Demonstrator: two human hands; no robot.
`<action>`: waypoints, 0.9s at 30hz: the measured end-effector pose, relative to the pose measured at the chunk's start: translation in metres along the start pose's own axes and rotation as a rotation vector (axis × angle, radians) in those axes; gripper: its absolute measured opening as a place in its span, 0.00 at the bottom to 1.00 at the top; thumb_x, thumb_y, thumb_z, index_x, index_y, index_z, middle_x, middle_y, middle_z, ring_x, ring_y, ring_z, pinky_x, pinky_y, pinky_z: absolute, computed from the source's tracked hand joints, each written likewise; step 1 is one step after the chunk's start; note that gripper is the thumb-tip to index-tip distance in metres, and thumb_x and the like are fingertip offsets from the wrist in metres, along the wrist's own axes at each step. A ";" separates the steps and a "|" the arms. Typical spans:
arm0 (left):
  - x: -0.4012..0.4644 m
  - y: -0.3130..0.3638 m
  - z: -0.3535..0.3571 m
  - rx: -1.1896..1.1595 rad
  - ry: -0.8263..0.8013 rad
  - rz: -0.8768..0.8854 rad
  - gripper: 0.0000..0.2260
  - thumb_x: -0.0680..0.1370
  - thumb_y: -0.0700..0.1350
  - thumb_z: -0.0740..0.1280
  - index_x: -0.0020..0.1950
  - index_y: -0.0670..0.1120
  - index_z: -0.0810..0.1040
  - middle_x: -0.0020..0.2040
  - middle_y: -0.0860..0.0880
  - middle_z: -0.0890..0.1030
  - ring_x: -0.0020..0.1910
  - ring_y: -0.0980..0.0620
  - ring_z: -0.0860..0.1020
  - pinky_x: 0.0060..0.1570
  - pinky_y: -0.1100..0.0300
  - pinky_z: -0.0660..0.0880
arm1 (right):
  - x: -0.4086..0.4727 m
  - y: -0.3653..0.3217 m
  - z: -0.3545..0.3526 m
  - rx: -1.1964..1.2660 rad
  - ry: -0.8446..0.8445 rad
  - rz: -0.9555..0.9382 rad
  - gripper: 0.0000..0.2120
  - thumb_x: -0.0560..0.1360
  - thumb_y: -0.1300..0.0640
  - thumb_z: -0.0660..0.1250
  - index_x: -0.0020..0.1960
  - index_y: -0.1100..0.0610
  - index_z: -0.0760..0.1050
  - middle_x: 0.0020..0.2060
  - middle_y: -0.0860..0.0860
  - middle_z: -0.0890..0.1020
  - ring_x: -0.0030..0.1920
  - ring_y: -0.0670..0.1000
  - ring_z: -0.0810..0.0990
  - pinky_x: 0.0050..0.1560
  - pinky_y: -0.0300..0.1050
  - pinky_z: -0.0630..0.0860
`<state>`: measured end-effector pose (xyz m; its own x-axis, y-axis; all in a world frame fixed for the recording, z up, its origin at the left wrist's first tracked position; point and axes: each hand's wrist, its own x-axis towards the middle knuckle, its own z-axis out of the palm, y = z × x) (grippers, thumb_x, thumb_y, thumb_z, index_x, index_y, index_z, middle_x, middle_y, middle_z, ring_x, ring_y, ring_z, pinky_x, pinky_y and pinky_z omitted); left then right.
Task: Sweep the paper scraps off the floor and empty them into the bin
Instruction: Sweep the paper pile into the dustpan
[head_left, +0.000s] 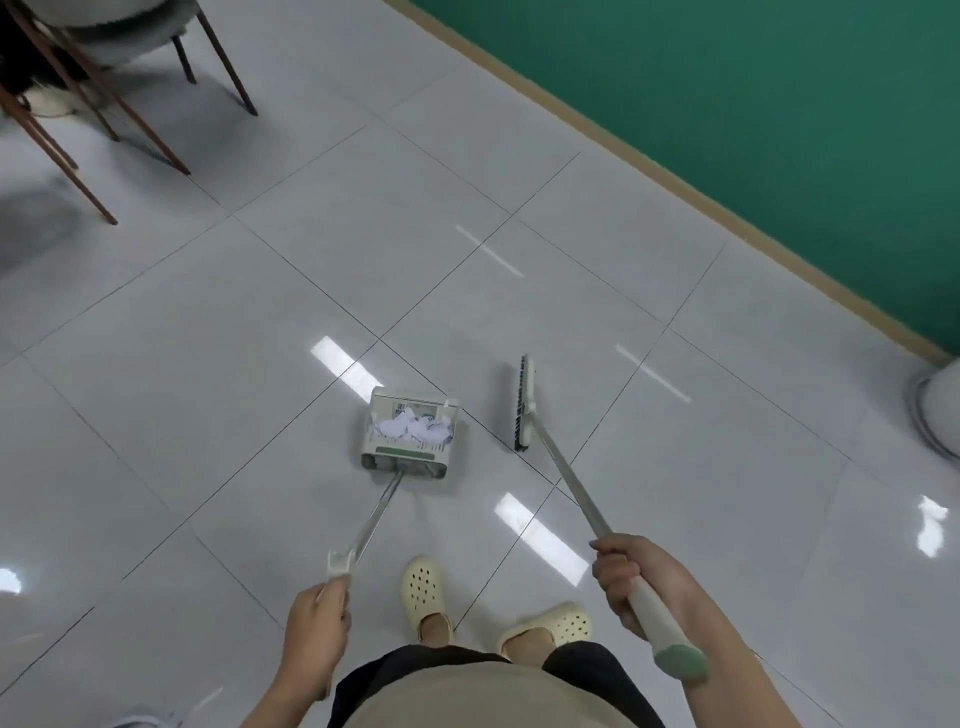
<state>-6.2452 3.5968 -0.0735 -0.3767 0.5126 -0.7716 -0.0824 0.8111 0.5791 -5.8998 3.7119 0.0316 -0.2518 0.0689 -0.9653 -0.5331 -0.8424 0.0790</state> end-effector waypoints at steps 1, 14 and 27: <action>-0.003 0.004 0.011 0.027 -0.017 0.025 0.20 0.83 0.45 0.62 0.32 0.47 0.60 0.29 0.47 0.58 0.28 0.52 0.56 0.31 0.58 0.52 | -0.004 -0.001 -0.007 0.060 -0.049 -0.023 0.17 0.66 0.69 0.69 0.37 0.54 0.62 0.24 0.45 0.61 0.17 0.44 0.61 0.15 0.34 0.62; -0.091 0.101 0.279 0.223 -0.287 0.284 0.18 0.78 0.51 0.66 0.33 0.46 0.64 0.26 0.49 0.63 0.24 0.51 0.60 0.30 0.59 0.57 | -0.102 -0.079 -0.200 0.382 -0.103 -0.235 0.14 0.75 0.68 0.58 0.36 0.53 0.61 0.22 0.46 0.62 0.16 0.44 0.62 0.16 0.33 0.63; -0.236 0.126 0.565 0.500 -0.612 0.475 0.09 0.74 0.45 0.68 0.39 0.44 0.70 0.30 0.45 0.67 0.26 0.50 0.64 0.29 0.58 0.61 | -0.205 -0.123 -0.396 0.614 -0.141 -0.552 0.19 0.76 0.67 0.57 0.31 0.52 0.58 0.19 0.47 0.61 0.16 0.45 0.59 0.16 0.33 0.59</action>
<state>-5.6454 3.7373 0.0331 0.2966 0.7670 -0.5690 0.4176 0.4317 0.7995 -5.4623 3.5897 0.1215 0.0978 0.4869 -0.8680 -0.9442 -0.2302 -0.2355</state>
